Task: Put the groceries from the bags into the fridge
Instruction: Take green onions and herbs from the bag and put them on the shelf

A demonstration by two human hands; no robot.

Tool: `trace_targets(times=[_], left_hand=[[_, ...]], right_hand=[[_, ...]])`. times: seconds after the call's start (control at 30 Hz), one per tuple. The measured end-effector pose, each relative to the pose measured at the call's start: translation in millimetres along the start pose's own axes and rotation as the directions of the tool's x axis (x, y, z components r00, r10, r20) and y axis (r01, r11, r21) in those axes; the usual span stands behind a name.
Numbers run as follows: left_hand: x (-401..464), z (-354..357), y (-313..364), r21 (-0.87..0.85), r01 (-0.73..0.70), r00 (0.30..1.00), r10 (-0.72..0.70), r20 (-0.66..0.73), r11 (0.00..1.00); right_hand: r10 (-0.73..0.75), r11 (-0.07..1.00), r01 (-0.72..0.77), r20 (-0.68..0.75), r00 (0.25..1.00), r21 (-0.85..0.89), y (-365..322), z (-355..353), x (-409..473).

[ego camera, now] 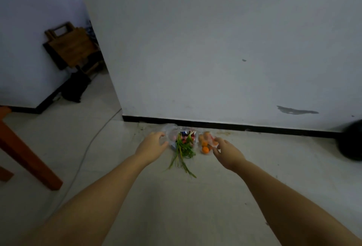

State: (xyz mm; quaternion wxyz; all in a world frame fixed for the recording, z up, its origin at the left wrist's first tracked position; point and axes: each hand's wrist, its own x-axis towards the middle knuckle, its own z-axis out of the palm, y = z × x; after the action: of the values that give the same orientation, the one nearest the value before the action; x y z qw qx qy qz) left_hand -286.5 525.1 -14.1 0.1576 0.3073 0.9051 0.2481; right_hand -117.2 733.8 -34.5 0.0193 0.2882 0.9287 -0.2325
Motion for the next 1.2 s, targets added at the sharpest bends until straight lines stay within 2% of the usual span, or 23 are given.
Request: trace_targets(times=[0.27,0.53,0.7,0.9,1.07,1.2], left_hand=[[136,-6,-36,-0.046,0.076,0.995,-0.074,0.061,0.996],[291,6,-67,-0.04,0.057,0.966,-0.045,0.254,0.998],[358,41,-84,-0.002,0.115,0.919,-0.106,0.379,0.993],[435,161,-121,-0.097,0.201,0.881,-0.137,0.453,0.975],[493,315,-200,-0.116,0.249,0.82,-0.146,0.554,0.961],[553,427,-264,-0.136,0.25,0.844,-0.147,0.515,0.959]], right_hand=[[-0.021,1.0,0.021,0.125,0.992,0.001,-19,24,153],[0.132,0.986,-0.146,0.16,0.978,0.083,-20,56,278],[0.204,0.963,-0.243,0.28,0.938,0.114,-7,85,329],[0.194,0.958,-0.255,0.365,0.911,0.127,50,169,426],[0.281,0.892,-0.377,0.348,0.895,0.249,110,309,506],[0.347,0.826,-0.448,0.32,0.882,0.341,156,425,563]])
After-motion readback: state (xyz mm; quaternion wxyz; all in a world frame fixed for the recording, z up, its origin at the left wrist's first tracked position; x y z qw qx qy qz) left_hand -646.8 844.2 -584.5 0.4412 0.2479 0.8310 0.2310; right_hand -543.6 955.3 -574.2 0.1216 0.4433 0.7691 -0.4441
